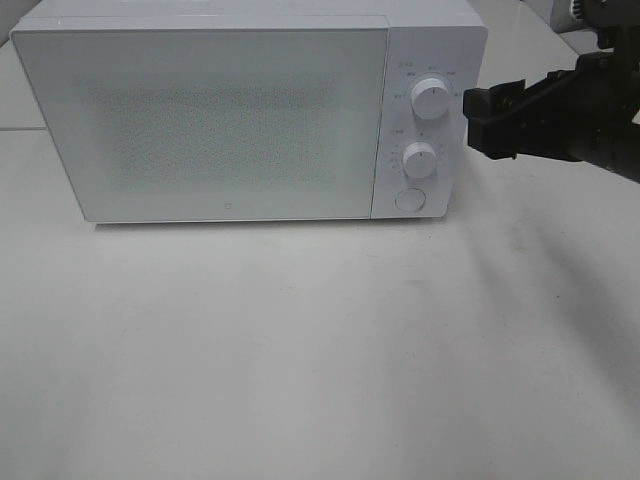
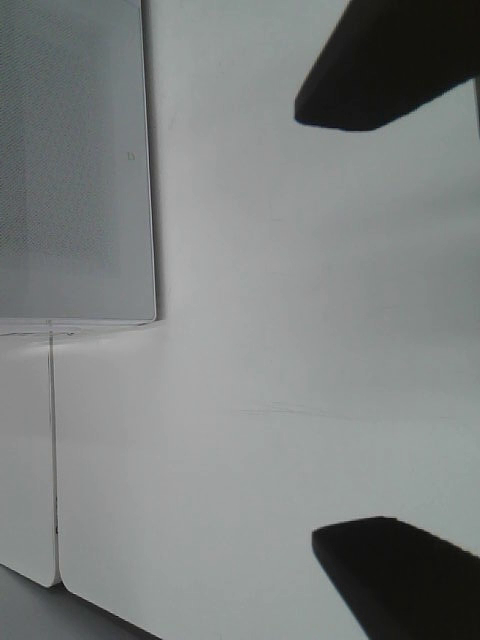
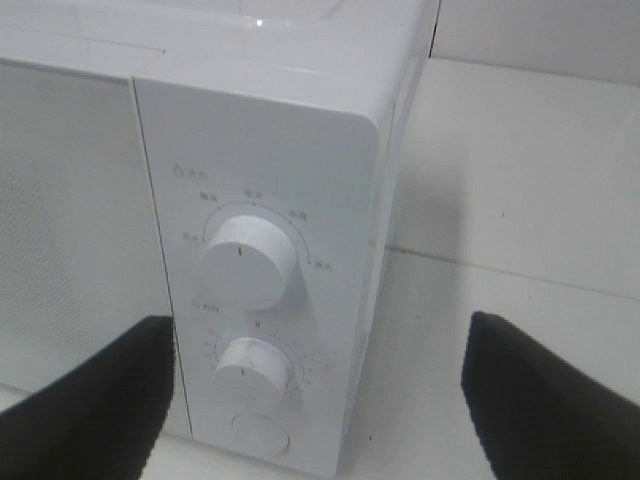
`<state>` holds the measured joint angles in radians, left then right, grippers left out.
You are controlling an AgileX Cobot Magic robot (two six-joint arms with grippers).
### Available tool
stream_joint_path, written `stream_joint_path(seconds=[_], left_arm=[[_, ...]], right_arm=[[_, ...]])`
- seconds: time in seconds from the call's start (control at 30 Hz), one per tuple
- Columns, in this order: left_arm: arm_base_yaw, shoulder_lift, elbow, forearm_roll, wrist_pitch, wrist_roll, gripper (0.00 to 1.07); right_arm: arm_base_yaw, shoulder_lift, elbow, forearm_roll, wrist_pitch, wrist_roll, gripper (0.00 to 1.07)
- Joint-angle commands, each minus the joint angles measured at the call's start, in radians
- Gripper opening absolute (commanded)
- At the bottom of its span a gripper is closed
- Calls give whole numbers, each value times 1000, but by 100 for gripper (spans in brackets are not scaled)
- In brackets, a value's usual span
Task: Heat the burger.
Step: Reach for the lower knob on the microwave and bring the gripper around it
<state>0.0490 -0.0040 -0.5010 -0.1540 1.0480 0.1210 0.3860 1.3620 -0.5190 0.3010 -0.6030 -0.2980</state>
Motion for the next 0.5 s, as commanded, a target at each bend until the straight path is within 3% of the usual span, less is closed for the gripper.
stream_joint_path(seconds=[0.03,0.07,0.17,0.23,0.5], left_arm=[[4,-24,3,-6,-9,0,105],[4,-24,3,-6,-9,0,105],[4,-24,3,-6,-9,0,105],[4,-23,3,-6,-9,0,105],[4,-23,3,-6,-9,0,105]], right_arm=[[79,23,36,158,-172,-90,76],[124,39,54,220,-238,-113,76],[142,48,61,241,-268,-115,76],[220,94,79,341,-379,-115,76],[315,177,79,469,-478,-115,76]])
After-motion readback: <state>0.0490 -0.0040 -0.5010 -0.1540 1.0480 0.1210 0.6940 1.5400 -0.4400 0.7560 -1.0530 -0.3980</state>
